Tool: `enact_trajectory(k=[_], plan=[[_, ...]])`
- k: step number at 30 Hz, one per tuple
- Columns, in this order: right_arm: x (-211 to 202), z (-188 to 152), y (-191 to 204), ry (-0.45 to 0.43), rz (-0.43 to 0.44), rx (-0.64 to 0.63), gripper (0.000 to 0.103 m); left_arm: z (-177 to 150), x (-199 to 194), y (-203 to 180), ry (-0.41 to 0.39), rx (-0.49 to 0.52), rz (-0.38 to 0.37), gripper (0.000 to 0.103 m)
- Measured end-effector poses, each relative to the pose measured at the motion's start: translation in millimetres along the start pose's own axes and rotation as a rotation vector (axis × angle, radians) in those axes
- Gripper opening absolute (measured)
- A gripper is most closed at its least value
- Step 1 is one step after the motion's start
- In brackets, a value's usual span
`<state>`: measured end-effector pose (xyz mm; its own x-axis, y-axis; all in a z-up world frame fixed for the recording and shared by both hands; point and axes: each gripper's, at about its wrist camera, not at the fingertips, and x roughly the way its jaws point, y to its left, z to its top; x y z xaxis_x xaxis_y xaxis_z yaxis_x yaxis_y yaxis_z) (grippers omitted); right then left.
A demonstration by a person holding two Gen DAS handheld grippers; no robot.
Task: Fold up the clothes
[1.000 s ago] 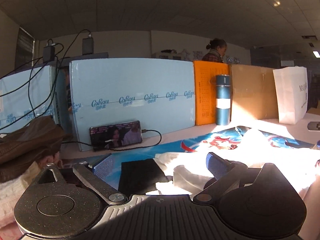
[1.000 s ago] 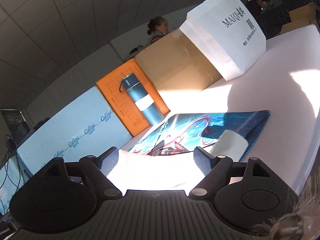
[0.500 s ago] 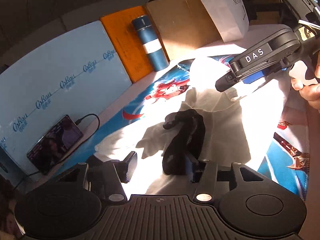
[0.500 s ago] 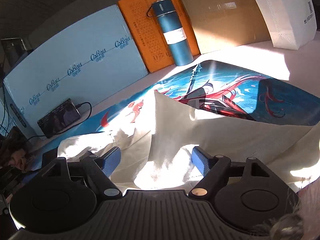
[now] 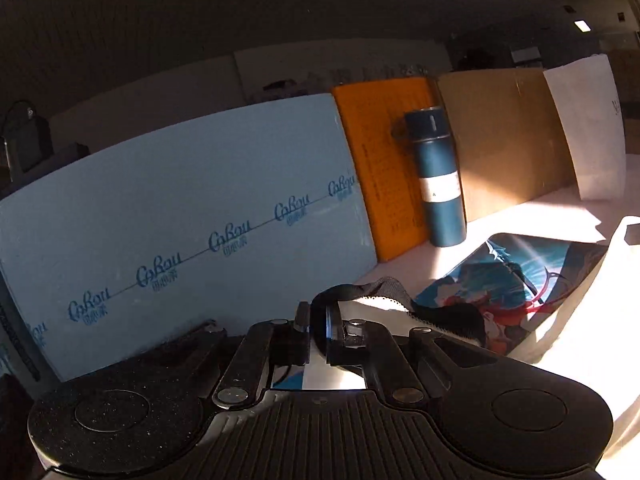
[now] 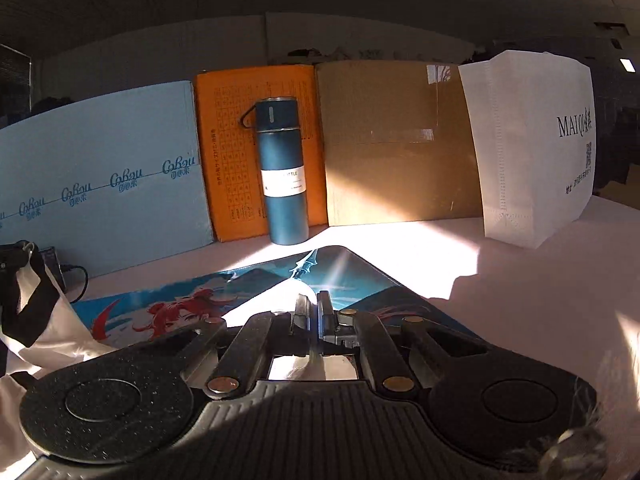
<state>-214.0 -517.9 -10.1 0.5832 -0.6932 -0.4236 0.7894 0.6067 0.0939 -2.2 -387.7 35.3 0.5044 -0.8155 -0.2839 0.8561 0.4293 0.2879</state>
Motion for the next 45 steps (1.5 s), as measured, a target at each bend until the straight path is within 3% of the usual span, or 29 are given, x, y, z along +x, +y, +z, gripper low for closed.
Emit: enact_trajectory(k=[8,18,23,25,27,32,34,38,42,45], plan=[[42.2,35.7,-24.0,-0.025,-0.089,-0.081,0.003,34.8,94.9,-33.4,0.067,-0.027,0.036,0.005],[89.9,48.8,-64.1,0.102,-0.147,-0.157,0.003,37.7,176.3,-61.1,0.229,-0.030,0.072,0.006],[112.6,53.3,-88.3,0.167,-0.196,-0.173,0.019,32.9,201.1,-65.0,0.363,0.001,0.058,0.026],[113.6,50.5,-107.7,0.177,-0.253,-0.111,0.021,33.5,199.4,-61.0,0.357,0.015,0.071,0.052],[106.7,46.1,-122.1,0.176,-0.252,-0.052,0.023,39.1,195.0,-49.4,0.338,0.004,0.059,0.065],[82.2,36.7,-123.3,0.119,-0.220,0.003,0.033,62.6,182.8,-32.1,0.304,0.021,0.011,0.072],[74.9,37.6,-123.2,0.103,-0.193,0.034,0.038,63.9,179.8,-34.1,0.305,0.098,0.026,0.086],[64.0,39.1,-132.7,0.097,-0.112,0.144,0.039,57.2,184.6,-25.1,0.399,0.069,-0.016,0.088],[61.4,37.1,-147.1,0.131,-0.037,0.307,0.039,38.5,193.3,-38.4,0.505,0.194,-0.028,0.089],[55.8,34.9,-146.0,0.129,-0.002,0.334,0.039,43.9,190.8,-23.7,0.453,0.052,-0.048,0.089]])
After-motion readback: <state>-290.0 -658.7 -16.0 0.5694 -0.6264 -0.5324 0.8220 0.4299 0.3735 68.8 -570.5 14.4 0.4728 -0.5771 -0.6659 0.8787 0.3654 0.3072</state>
